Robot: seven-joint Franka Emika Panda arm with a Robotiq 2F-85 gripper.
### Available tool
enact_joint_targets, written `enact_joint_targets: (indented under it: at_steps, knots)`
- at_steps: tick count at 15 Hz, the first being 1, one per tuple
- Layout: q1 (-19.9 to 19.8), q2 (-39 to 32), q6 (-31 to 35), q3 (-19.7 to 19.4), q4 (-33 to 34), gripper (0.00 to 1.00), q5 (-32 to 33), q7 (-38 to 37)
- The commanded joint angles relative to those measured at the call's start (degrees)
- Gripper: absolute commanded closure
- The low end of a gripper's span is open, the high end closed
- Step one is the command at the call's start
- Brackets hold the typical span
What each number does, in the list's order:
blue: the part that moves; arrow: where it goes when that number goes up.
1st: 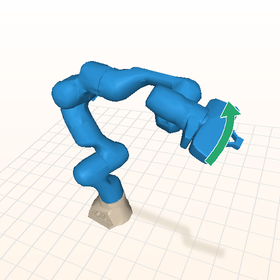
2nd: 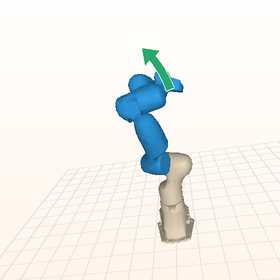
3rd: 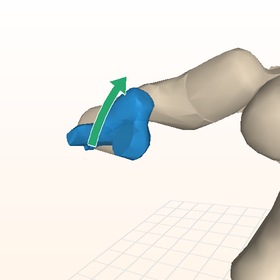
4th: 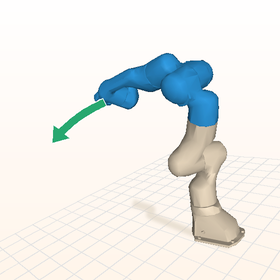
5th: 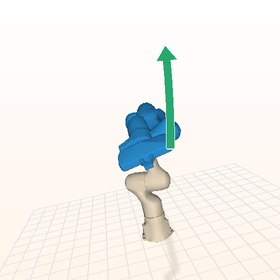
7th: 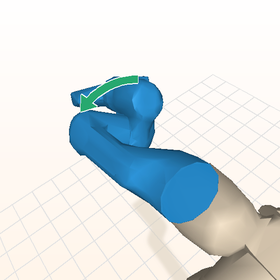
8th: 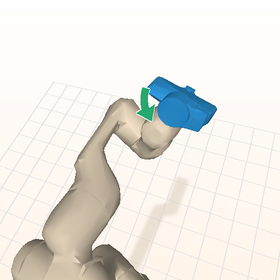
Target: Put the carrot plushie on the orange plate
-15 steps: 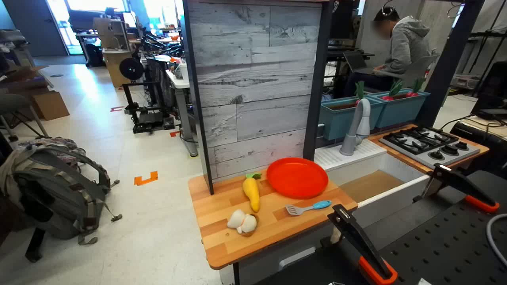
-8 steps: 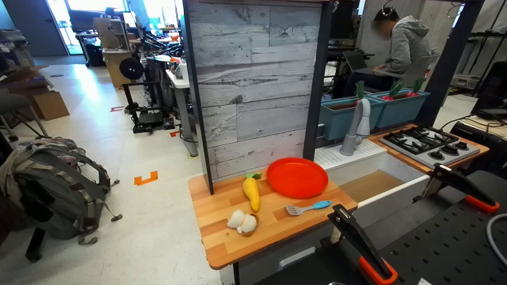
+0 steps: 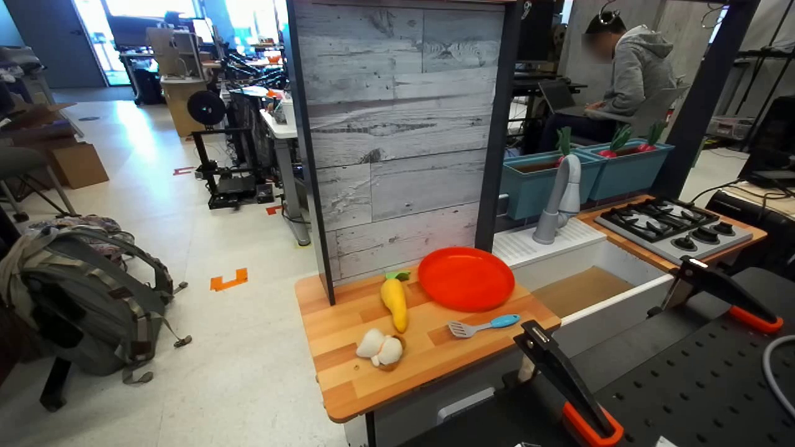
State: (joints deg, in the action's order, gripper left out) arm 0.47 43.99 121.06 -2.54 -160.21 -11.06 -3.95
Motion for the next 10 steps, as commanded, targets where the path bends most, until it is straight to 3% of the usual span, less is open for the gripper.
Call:
enact_joint_targets:
  at_steps: [1, 10]
  knots:
    - [1.9, -8.9, 7.1, 3.7, 2.4, 0.0, -3.3, -3.7]
    - [5.3, -39.4, 29.7, 12.5, 12.5, 0.0, -3.3, -18.3]
